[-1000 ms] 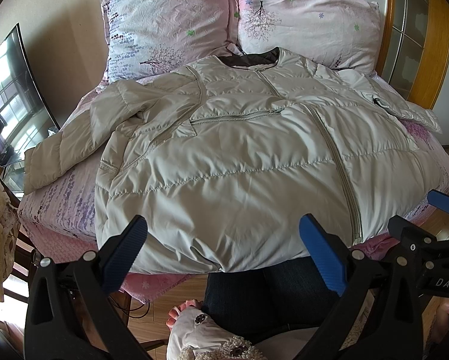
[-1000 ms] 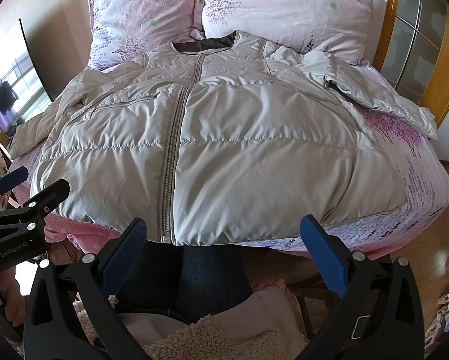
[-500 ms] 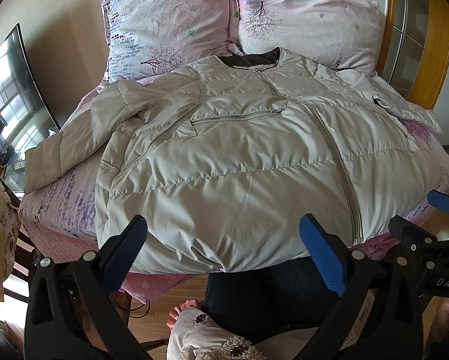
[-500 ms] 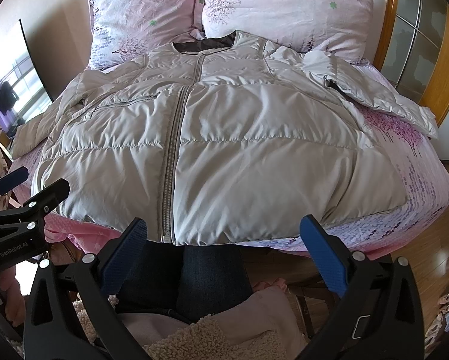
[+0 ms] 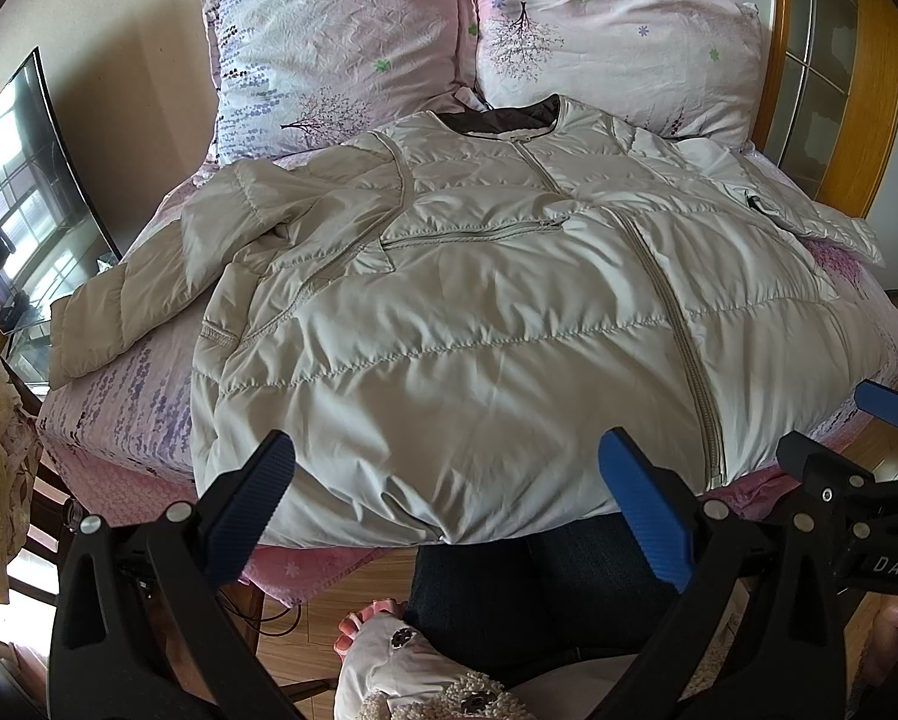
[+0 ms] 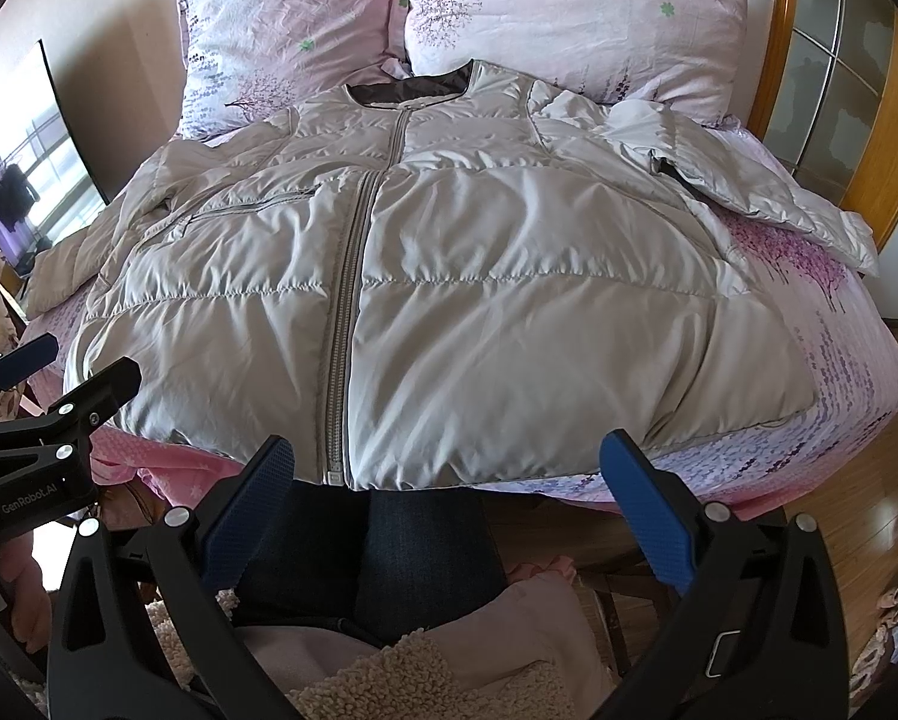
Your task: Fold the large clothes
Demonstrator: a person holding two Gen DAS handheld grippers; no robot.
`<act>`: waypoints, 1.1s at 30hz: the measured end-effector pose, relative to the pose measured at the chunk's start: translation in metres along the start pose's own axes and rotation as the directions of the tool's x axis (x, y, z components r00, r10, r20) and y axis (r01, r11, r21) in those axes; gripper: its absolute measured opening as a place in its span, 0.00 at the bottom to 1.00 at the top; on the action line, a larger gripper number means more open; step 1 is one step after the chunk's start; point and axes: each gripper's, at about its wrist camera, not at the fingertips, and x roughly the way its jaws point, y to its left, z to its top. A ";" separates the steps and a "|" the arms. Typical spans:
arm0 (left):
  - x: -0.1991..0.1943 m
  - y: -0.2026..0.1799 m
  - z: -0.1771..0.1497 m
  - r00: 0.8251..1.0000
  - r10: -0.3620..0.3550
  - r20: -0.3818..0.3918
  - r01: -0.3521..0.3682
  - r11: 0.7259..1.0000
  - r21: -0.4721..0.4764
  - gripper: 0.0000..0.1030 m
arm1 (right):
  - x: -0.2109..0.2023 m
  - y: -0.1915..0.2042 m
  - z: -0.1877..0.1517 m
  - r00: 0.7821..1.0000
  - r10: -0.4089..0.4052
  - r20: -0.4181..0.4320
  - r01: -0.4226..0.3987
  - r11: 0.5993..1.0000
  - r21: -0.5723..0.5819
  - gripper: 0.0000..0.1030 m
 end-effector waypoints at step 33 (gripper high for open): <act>0.020 0.030 0.025 0.999 -0.042 -0.001 0.041 0.996 -0.078 0.98 | -0.002 -0.086 0.046 0.985 0.045 0.168 -0.081 0.973 0.217 0.99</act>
